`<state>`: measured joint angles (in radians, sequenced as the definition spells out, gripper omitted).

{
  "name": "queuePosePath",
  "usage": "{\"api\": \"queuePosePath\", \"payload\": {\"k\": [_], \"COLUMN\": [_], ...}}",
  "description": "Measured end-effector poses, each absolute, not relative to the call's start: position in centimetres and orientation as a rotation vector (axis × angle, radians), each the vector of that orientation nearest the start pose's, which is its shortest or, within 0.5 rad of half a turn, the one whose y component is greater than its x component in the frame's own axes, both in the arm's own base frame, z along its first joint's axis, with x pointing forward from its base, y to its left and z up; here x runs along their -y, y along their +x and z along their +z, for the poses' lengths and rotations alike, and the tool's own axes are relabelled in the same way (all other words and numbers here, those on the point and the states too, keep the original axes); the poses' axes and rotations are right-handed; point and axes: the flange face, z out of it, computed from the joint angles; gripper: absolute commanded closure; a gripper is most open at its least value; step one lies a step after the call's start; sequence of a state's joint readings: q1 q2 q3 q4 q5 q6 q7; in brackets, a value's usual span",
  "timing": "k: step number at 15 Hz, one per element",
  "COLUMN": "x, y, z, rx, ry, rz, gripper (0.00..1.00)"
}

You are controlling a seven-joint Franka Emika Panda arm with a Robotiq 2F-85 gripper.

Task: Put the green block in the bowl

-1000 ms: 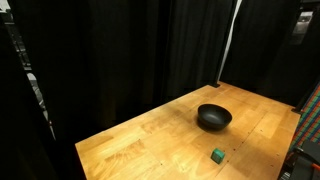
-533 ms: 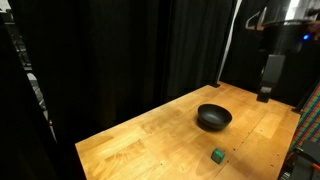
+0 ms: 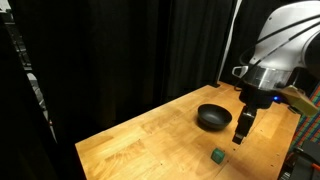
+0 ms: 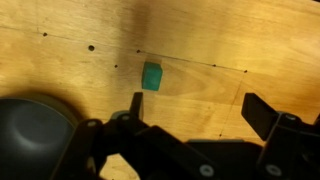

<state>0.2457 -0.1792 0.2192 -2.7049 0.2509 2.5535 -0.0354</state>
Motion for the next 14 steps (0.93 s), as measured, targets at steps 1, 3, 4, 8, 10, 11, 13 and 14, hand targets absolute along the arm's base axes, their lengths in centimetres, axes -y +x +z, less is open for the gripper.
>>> {"api": "queuePosePath", "payload": {"k": [1, 3, 4, 8, 10, 11, 13, 14], "x": [-17.5, -17.4, -17.5, -18.1, -18.8, -19.0, -19.4, -19.4], "y": [36.2, 35.9, 35.9, 35.9, 36.5, 36.9, 38.1, 38.8], "z": [27.1, 24.3, 22.9, 18.3, 16.6, 16.0, 15.1, 14.8], "rx": [0.436, 0.429, 0.417, 0.393, 0.415, 0.432, 0.452, 0.454], "ry": [-3.007, -3.012, -3.014, -3.018, -3.028, -3.037, -3.065, -3.079], "rz": [-0.012, -0.011, -0.011, 0.0, 0.012, 0.014, 0.007, -0.005], "gripper": [0.0, 0.0, 0.0, 0.0, 0.0, 0.0, 0.0, 0.0]}}
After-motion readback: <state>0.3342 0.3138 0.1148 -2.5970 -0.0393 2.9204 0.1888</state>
